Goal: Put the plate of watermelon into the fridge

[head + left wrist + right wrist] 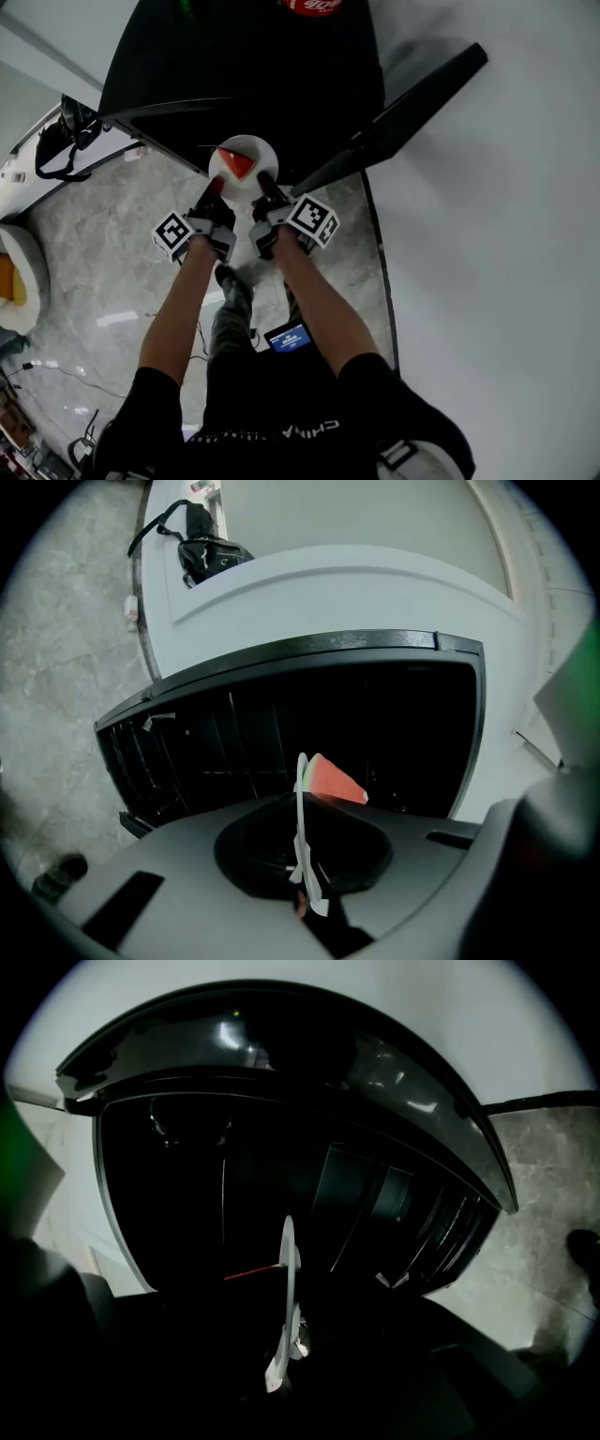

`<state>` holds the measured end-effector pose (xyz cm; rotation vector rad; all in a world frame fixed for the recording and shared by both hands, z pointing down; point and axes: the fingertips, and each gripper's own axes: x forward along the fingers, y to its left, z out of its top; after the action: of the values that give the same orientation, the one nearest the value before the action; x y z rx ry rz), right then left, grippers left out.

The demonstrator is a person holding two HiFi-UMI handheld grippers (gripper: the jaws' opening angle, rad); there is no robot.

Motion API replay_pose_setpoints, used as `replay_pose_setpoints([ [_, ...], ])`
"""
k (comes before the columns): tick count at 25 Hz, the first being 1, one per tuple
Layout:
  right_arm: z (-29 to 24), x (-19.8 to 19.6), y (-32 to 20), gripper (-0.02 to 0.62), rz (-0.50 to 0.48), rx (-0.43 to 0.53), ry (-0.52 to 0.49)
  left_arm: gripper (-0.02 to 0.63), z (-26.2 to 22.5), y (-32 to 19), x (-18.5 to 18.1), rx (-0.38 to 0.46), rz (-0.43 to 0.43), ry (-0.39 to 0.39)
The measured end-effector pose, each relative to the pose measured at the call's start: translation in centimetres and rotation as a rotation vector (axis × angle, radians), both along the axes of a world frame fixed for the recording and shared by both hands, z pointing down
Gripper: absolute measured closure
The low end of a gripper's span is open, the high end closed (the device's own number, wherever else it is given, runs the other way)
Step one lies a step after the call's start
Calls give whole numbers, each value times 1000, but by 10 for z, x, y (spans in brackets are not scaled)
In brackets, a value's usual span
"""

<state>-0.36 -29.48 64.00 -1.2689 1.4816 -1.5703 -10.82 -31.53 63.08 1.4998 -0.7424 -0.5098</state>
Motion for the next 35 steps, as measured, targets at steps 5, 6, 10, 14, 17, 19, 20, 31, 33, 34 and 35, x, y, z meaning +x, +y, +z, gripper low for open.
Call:
replay_pose_setpoints([
  [5,30,8,-29,565,-29,3,94,584,39,-25,8,-43,-54,15],
  [6,35,10,-34,565,-33,1,116,584,45,-30,10,-45,-59,16],
  [10,50,17,-53,563,-47,15,194,586,62,-49,17,-47,-81,16],
  [14,58,18,-72,563,-85,31,303,586,73,-67,19,-63,-104,27],
  [17,64,18,-85,560,-133,32,389,586,79,-81,20,-63,-126,23],
  [19,66,21,-91,553,-161,34,448,586,81,-88,22,-60,-138,19],
  [20,68,22,-93,548,-173,33,473,586,83,-90,23,-63,-148,20],
  [31,73,26,-79,507,-265,46,628,584,95,-110,22,-93,-239,-4],
  [33,73,18,-71,508,-317,71,666,584,95,-111,23,-88,-249,-7],
  [34,73,12,-68,508,-348,90,686,584,94,-112,24,-79,-249,-12],
  [35,73,5,-66,510,-381,111,705,584,93,-114,26,-68,-243,-18],
])
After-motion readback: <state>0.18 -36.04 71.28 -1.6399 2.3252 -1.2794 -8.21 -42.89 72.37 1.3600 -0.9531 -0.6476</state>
